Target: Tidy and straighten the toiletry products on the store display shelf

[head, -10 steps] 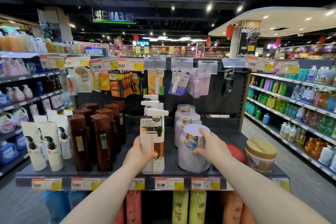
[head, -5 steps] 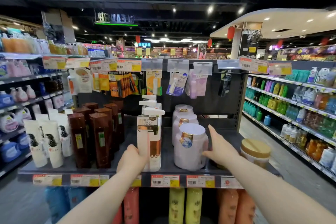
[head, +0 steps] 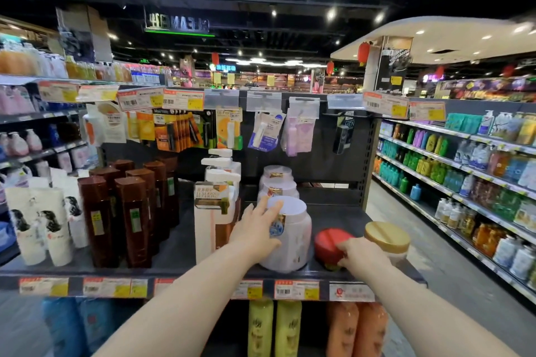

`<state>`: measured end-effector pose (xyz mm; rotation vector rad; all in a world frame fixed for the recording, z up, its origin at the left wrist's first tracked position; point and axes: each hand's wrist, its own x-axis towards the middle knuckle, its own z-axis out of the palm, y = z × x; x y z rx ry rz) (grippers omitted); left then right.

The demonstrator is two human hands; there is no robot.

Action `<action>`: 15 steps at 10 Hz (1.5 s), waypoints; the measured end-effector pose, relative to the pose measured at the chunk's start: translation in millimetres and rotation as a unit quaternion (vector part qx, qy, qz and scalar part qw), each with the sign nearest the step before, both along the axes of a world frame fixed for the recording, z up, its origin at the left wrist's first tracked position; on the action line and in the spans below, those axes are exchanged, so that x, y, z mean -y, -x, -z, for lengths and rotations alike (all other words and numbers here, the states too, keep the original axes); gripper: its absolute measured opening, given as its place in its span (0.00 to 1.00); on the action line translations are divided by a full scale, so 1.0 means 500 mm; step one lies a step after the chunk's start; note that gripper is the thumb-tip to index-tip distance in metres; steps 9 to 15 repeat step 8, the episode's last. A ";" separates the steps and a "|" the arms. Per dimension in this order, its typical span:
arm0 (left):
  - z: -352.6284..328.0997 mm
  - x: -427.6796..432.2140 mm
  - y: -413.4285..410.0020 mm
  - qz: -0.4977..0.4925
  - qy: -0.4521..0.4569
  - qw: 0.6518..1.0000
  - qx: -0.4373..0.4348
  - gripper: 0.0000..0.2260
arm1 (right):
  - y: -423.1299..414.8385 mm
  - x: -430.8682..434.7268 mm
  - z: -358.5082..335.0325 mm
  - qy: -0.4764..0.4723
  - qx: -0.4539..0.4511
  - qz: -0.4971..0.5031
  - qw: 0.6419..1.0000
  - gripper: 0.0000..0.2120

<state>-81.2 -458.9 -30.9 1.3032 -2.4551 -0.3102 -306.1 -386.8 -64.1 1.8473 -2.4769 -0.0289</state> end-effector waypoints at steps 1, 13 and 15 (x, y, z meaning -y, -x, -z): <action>0.001 0.010 0.004 0.008 -0.041 0.999 -0.002 0.36 | 0.007 0.003 0.003 0.007 -0.017 -0.020 1.000 0.12; 0.001 -0.057 -0.004 -0.012 -0.042 0.999 -0.022 0.35 | -0.040 -0.081 0.006 0.093 0.055 -0.039 0.993 0.23; 0.001 -0.057 -0.004 -0.012 -0.042 0.999 -0.022 0.35 | -0.040 -0.081 0.006 0.093 0.055 -0.039 0.993 0.23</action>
